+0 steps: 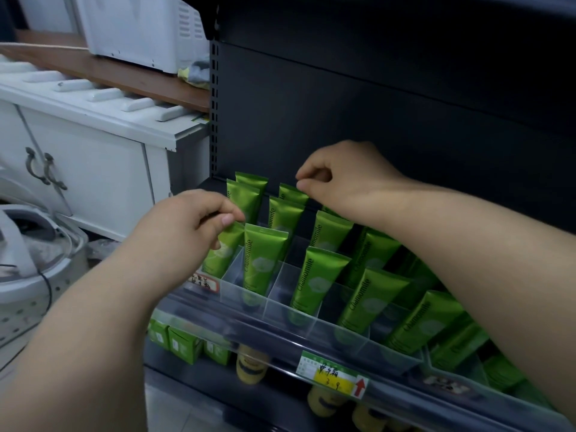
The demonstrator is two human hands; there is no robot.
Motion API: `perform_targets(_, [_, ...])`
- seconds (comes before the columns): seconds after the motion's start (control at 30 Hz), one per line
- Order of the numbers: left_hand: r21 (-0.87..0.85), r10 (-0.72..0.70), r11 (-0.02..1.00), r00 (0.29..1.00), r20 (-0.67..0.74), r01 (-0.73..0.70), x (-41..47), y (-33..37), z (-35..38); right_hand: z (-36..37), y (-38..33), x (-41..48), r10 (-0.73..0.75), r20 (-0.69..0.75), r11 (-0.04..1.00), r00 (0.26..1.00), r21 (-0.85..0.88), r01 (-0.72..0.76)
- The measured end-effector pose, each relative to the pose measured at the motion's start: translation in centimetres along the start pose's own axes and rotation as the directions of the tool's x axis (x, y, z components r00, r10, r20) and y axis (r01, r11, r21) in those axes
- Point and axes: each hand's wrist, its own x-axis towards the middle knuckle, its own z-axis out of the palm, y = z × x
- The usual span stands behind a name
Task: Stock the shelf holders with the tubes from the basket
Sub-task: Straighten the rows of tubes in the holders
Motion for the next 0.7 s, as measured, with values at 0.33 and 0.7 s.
perform_targets(0.33, [0.070, 0.001, 0.998, 1.000, -0.021, 0.001, 0.53, -0.70, 0.06, 0.15, 0.69, -0.52, 0.022, 0.012, 0.999, 1.000, 0.025, -0.022])
perform_targets(0.7, [-0.013, -0.021, 1.000, 1.000, 0.011, 0.021, 0.07, -0.78, -0.61, -0.16, 0.63, -0.82, 0.013, 0.008, 0.997, 1.000, 0.072, -0.013])
